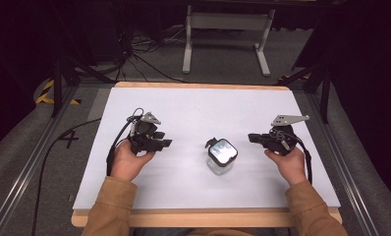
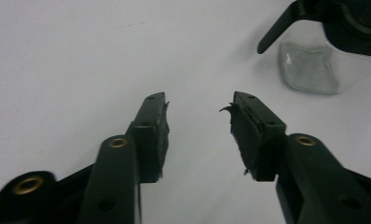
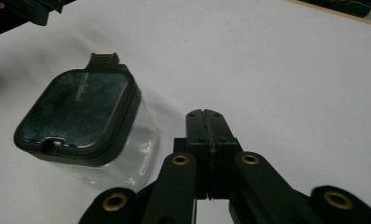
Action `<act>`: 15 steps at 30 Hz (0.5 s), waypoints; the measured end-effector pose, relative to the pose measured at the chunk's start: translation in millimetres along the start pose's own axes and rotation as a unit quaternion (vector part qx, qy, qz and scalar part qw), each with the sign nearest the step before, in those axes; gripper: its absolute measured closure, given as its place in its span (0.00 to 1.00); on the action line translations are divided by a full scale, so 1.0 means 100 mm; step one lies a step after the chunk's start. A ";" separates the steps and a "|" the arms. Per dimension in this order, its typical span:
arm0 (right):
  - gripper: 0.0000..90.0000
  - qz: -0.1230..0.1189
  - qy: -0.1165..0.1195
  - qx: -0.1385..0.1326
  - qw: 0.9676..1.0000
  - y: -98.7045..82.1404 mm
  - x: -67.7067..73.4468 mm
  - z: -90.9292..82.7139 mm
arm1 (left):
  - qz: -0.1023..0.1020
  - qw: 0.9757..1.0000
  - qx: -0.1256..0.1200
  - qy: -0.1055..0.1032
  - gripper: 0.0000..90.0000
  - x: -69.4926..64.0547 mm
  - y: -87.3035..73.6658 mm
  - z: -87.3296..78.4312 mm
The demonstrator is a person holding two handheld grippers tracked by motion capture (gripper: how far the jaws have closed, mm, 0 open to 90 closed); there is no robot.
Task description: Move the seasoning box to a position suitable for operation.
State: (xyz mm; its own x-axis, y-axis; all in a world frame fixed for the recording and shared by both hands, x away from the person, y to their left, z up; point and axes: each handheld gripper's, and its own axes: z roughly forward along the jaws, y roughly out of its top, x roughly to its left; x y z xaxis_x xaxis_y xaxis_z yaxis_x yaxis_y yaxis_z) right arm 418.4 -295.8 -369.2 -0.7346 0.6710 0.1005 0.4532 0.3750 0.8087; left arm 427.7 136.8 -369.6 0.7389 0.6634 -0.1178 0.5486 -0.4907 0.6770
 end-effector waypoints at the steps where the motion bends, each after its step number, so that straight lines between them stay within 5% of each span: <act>1: 1.00 0.004 -0.001 -0.003 1.000 -0.01 -0.02 -0.02 | -0.003 1.000 0.006 0.004 0.58 0.01 0.01 0.00; 8: 1.00 0.010 -0.015 -0.008 1.000 -0.04 -0.07 -0.08 | -0.008 1.000 -0.024 0.001 0.59 0.00 0.00 -0.06; 15: 1.00 0.003 -0.013 0.007 1.000 -0.05 -0.04 0.01 | 0.001 1.000 -0.018 0.007 0.57 -0.02 0.00 -0.10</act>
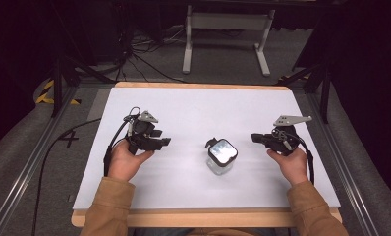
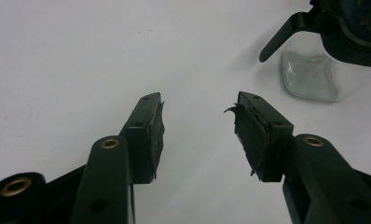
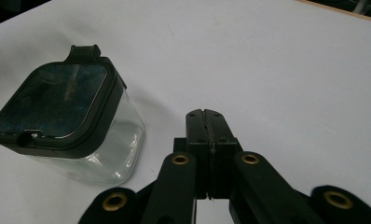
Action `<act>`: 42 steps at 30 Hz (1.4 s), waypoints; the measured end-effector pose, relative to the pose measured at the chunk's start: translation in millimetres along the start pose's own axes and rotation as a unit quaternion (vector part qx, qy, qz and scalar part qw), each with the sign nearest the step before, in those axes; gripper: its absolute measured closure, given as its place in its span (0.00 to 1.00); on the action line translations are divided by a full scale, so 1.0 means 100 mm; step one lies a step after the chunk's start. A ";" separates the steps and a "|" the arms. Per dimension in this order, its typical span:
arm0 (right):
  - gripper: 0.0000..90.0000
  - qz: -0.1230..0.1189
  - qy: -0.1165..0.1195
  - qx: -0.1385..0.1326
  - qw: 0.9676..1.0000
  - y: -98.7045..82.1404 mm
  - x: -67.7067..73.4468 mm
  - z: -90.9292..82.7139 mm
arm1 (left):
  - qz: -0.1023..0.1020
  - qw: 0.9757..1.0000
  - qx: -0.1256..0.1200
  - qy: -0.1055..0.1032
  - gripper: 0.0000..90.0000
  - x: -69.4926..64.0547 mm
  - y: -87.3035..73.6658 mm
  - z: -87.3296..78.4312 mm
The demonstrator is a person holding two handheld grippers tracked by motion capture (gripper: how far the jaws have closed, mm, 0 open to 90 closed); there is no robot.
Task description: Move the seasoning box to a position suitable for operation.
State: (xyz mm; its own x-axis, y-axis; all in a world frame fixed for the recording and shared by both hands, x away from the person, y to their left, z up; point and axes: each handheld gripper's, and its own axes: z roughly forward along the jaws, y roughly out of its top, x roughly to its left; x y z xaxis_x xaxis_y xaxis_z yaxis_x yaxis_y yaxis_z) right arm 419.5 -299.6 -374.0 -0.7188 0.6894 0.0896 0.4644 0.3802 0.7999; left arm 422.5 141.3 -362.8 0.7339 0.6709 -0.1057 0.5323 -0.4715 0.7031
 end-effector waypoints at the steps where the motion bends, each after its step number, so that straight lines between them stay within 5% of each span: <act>1: 1.00 -0.001 0.002 0.002 1.000 0.00 0.01 0.01 | -0.001 1.000 -0.003 0.000 0.57 -0.01 0.00 -0.01; 14: 0.99 -0.043 0.045 0.065 0.996 -0.06 0.26 0.38 | 0.011 1.000 -0.012 -0.007 0.55 -0.03 0.01 -0.04; 20: 0.99 -0.034 0.073 0.068 0.994 -0.09 0.28 0.45 | 0.013 1.000 -0.011 -0.006 0.55 -0.02 0.01 -0.04; 42: 0.99 -0.046 0.078 0.107 0.990 -0.13 0.38 0.52 | 0.018 1.000 -0.009 -0.012 0.54 -0.03 0.05 -0.02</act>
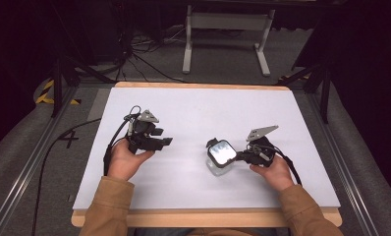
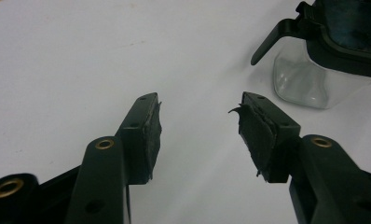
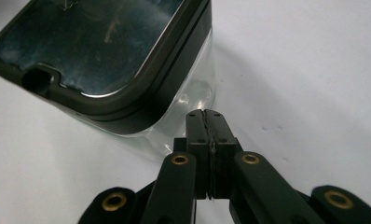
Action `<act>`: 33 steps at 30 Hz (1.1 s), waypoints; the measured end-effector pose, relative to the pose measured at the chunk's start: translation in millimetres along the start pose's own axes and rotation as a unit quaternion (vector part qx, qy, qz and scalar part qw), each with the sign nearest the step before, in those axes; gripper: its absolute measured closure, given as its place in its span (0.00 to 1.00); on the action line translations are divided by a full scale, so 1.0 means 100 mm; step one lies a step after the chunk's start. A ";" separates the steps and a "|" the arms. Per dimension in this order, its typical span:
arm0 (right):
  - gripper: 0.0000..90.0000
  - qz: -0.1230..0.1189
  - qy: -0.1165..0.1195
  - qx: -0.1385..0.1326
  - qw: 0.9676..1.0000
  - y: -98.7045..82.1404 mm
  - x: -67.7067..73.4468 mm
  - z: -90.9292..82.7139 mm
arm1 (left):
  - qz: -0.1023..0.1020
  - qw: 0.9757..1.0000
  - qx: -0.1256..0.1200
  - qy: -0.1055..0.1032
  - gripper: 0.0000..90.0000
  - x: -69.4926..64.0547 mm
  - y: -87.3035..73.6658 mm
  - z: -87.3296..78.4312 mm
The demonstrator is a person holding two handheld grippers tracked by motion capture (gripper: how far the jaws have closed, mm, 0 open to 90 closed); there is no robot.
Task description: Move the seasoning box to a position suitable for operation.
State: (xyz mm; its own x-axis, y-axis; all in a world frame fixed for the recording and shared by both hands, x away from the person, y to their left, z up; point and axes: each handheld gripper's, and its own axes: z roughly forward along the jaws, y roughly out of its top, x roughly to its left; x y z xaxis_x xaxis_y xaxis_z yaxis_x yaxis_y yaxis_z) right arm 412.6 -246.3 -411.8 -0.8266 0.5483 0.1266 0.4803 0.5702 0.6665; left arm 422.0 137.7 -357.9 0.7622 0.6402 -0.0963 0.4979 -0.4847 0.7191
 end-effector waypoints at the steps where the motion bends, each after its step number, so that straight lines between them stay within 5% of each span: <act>1: 0.99 -0.001 0.002 0.002 1.000 0.00 0.02 0.00 | 0.001 1.000 -0.002 0.000 0.54 0.00 0.00 0.01; 13: 0.99 -0.014 0.011 0.026 1.000 -0.04 0.16 0.05 | -0.001 1.000 -0.008 -0.015 0.52 -0.01 0.09 0.07; 18: 0.99 -0.018 0.016 0.035 0.999 -0.05 0.21 0.09 | -0.025 0.999 0.009 -0.028 0.50 0.01 0.12 0.11; 26: 0.99 -0.025 0.019 0.046 0.998 -0.05 0.28 0.13 | -0.015 0.999 0.000 -0.029 0.51 -0.02 0.16 0.13; 33: 0.99 -0.013 -0.003 0.025 1.000 -0.08 0.23 0.01 | -0.013 0.999 -0.002 -0.037 0.53 -0.06 0.23 0.13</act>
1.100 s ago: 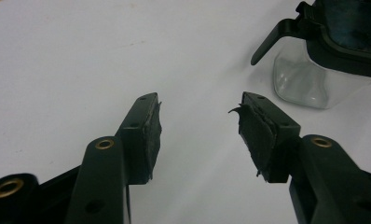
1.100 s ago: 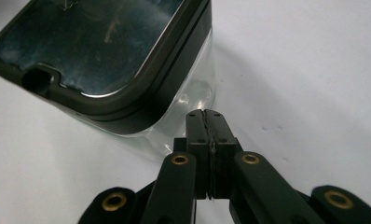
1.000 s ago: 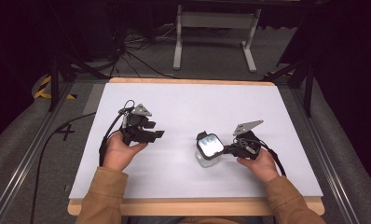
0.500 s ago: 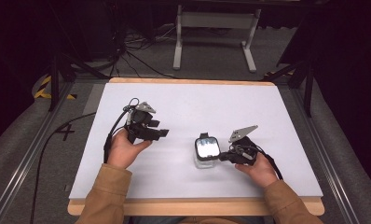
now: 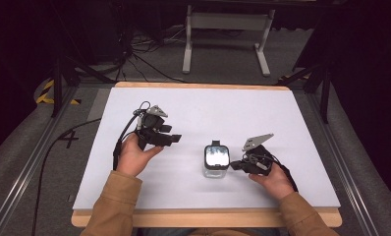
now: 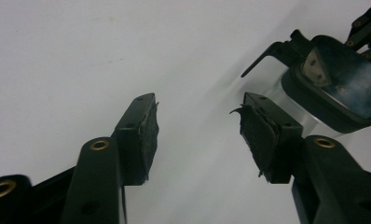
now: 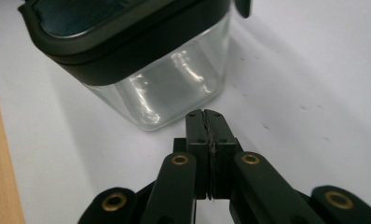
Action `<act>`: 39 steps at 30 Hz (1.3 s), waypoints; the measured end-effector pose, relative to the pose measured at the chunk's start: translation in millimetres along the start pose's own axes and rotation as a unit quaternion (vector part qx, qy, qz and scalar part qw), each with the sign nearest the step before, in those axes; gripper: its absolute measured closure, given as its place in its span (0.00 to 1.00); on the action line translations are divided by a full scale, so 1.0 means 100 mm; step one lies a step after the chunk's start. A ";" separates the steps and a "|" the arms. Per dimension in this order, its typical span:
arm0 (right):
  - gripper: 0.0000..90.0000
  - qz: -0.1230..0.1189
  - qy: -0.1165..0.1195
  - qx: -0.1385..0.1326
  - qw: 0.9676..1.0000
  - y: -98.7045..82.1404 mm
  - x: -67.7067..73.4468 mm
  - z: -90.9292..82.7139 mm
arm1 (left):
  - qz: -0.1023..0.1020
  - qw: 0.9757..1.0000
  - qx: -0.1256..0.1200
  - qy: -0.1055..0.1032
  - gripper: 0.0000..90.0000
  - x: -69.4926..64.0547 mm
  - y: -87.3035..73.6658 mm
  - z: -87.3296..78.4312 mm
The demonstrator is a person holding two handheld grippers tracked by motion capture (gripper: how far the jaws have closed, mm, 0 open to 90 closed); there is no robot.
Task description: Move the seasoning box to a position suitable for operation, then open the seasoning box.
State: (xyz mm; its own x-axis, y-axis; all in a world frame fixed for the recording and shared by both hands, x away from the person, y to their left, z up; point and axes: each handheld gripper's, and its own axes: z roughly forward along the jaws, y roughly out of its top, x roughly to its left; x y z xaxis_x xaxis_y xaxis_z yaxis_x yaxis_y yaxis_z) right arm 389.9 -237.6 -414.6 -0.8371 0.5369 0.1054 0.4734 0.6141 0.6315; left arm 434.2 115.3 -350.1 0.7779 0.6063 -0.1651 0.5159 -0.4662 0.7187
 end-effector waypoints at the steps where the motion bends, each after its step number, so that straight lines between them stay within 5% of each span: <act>1: 0.99 0.003 -0.004 -0.005 1.000 -0.01 -0.01 -0.03 | -0.004 1.000 0.003 -0.007 0.55 -0.01 0.02 0.00; 8: 0.99 0.021 -0.022 -0.032 0.999 -0.10 -0.06 -0.22 | 0.036 0.998 -0.015 -0.051 0.73 -0.21 0.19 -0.02; 11: 0.99 0.026 -0.028 -0.040 0.998 -0.13 -0.06 -0.28 | 0.046 0.997 -0.026 -0.065 0.74 -0.27 0.28 0.00; 18: 0.99 0.036 -0.037 -0.047 0.998 -0.23 -0.06 -0.36 | 0.057 0.993 -0.004 -0.100 0.74 -0.34 0.44 0.19; 25: 0.99 0.035 -0.040 -0.048 0.997 -0.26 -0.02 -0.36 | 0.075 0.993 0.005 -0.092 0.72 -0.42 0.52 0.42; 30: 0.99 0.033 -0.040 -0.047 0.998 -0.26 0.00 -0.34 | 0.051 0.990 0.004 -0.131 0.74 -0.40 0.52 0.55; 33: 0.99 0.033 -0.038 -0.046 0.998 -0.26 0.01 -0.34 | 0.059 0.985 -0.002 -0.161 0.77 -0.41 0.49 0.61; 39: 0.99 0.025 -0.036 -0.047 0.998 -0.25 0.04 -0.32 | 0.060 0.989 0.004 -0.137 0.88 -0.48 0.49 0.71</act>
State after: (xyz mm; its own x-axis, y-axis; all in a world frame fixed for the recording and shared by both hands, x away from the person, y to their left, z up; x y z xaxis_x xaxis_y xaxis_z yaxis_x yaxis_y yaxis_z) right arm 365.9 -269.2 -405.1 -0.7887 0.6088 0.0851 0.4843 0.5301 0.6960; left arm 448.1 17.7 -354.7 0.9015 0.3487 -0.2562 0.4153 -0.5309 0.7387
